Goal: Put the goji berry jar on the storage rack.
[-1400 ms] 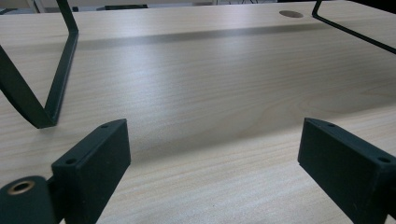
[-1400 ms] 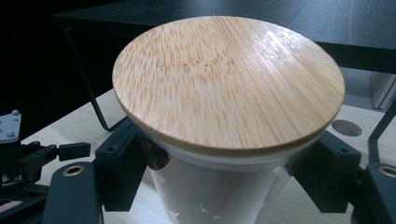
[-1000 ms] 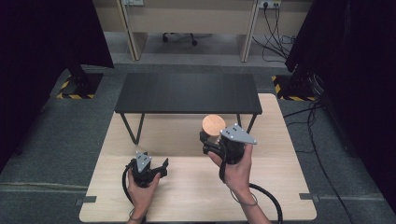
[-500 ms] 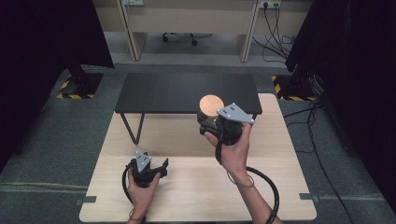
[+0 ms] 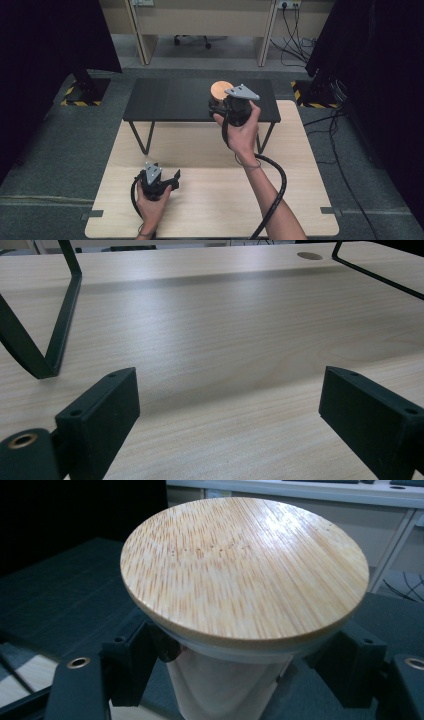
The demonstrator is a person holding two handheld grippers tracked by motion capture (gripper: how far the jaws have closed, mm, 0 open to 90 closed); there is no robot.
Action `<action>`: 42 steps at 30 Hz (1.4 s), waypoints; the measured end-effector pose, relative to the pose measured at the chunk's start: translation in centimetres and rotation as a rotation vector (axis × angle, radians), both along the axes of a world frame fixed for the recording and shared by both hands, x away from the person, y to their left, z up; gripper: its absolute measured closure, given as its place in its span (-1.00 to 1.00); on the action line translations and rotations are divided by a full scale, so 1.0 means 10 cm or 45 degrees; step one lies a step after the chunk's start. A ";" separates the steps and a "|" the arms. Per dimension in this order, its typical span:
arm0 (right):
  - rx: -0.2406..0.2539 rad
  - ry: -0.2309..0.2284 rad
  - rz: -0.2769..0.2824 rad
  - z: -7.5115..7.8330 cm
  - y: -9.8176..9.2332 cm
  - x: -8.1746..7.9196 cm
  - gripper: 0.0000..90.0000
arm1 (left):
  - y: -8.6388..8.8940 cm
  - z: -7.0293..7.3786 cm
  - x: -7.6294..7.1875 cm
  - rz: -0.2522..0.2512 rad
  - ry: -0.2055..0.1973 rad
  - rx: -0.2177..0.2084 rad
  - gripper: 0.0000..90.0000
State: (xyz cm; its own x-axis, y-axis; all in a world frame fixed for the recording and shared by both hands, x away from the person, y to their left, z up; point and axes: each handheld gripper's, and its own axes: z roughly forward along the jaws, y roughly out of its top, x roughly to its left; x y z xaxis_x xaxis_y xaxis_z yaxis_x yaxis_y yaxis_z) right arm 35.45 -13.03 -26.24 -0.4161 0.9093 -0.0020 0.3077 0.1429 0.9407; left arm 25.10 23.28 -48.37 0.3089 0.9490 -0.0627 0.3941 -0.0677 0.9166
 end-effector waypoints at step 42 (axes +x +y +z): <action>-0.034 0.026 -0.024 -0.14 0.09 0.30 -0.78 | 0.01 0.00 0.01 0.000 -0.004 0.000 -0.81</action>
State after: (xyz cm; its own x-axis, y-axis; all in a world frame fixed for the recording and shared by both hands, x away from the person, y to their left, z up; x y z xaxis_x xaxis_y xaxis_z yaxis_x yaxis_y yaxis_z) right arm 38.48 -12.14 -27.60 -0.3989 0.9168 -0.0180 0.3294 0.1616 0.9303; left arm 25.19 23.37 -48.40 0.3089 0.9491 -0.0617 0.3914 -0.0677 0.9177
